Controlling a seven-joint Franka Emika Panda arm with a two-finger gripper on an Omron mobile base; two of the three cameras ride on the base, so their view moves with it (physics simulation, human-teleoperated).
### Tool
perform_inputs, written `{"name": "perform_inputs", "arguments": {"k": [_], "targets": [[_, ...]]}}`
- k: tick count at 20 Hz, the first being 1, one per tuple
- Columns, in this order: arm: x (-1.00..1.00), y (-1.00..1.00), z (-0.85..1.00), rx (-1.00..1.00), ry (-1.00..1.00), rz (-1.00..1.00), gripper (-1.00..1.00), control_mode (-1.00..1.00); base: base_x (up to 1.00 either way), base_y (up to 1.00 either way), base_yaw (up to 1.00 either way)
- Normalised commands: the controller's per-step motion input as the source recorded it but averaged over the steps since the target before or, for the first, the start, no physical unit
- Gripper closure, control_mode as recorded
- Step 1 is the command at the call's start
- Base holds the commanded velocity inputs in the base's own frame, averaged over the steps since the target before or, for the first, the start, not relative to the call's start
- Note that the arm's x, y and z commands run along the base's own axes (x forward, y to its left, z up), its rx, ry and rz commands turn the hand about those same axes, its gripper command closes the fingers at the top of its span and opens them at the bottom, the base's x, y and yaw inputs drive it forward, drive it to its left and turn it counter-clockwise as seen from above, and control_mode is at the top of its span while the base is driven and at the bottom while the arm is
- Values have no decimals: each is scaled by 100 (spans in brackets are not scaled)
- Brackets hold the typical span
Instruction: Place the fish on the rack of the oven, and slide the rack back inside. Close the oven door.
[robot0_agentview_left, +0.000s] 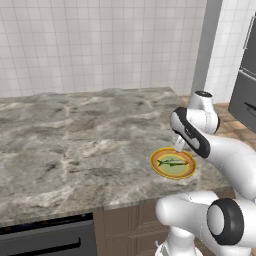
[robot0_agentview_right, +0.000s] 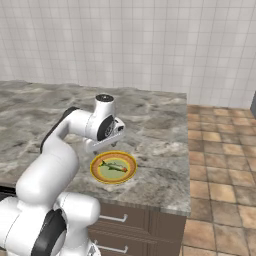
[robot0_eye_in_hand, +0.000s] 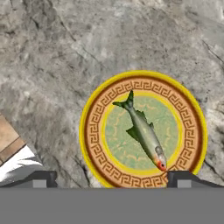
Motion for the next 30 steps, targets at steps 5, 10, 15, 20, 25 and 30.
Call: {"name": "perform_inputs", "arguments": {"k": [5, 10, 15, 20, 25, 30], "targets": [[8, 0, -10, -10, 6, 22, -100, -100, 0, 0, 0], [0, 0, -18, -11, 2, 17, -100, -100, 0, 0, 0], [3, -2, -33, -5, -1, 1, -100, -100, 0, 0, 0], [10, -1, -38, -1, 0, -12, -100, -100, 0, 0, 0], [7, -11, -33, 0, 0, -14, -100, -100, 0, 0, 0], [13, -27, -23, 0, 0, -3, -100, -100, 0, 0, 0]]}}
